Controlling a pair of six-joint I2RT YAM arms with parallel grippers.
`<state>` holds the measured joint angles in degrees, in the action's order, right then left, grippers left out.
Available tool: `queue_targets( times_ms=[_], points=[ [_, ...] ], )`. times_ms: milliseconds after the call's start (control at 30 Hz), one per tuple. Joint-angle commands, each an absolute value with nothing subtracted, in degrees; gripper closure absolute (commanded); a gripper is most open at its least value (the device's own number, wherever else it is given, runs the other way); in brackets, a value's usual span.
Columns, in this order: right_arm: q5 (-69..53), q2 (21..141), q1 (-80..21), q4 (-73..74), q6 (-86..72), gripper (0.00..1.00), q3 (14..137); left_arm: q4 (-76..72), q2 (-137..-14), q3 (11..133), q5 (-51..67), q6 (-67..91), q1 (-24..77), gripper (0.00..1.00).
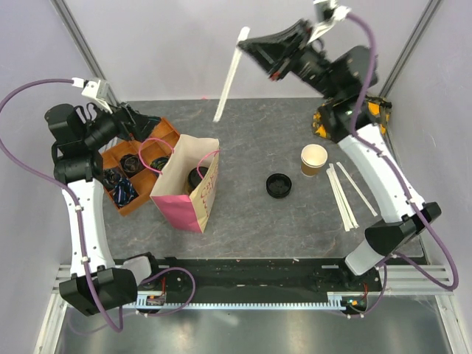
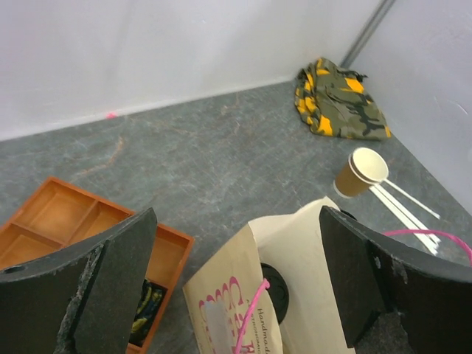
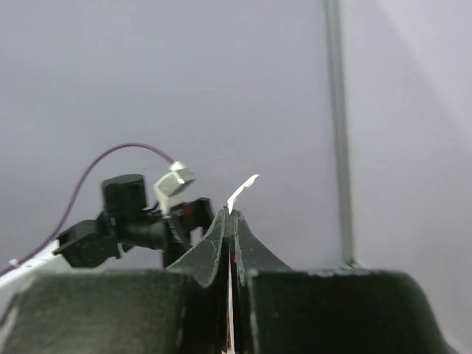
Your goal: Pack the takeout coffee
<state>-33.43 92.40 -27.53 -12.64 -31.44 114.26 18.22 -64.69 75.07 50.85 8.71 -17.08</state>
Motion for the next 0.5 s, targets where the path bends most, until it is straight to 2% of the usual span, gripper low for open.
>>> queue_targets(
  times_ms=[0, 200, 333, 467],
  points=[
    [-29.37, 91.76, -37.32, -25.66, -29.56, 1.00, 106.54, 19.76, -64.42, 80.06, 47.21, 8.53, -18.45, 0.01],
    [-23.47, 94.30, -46.92, -30.23, -22.33, 1.00, 102.66, 20.65, -61.79, 78.40, 47.37, 7.03, -18.89, 0.01],
    [-22.86, 95.45, -49.39, -27.70, -18.91, 1.00, 100.55, 21.88, -61.08, 78.22, 46.67, 5.89, -18.81, 0.01],
    [-22.67, 94.22, -50.36, -27.42, -16.26, 1.00, 92.31, 21.88, -60.12, 77.00, 47.46, 5.80, -18.81, 0.01]
  ],
)
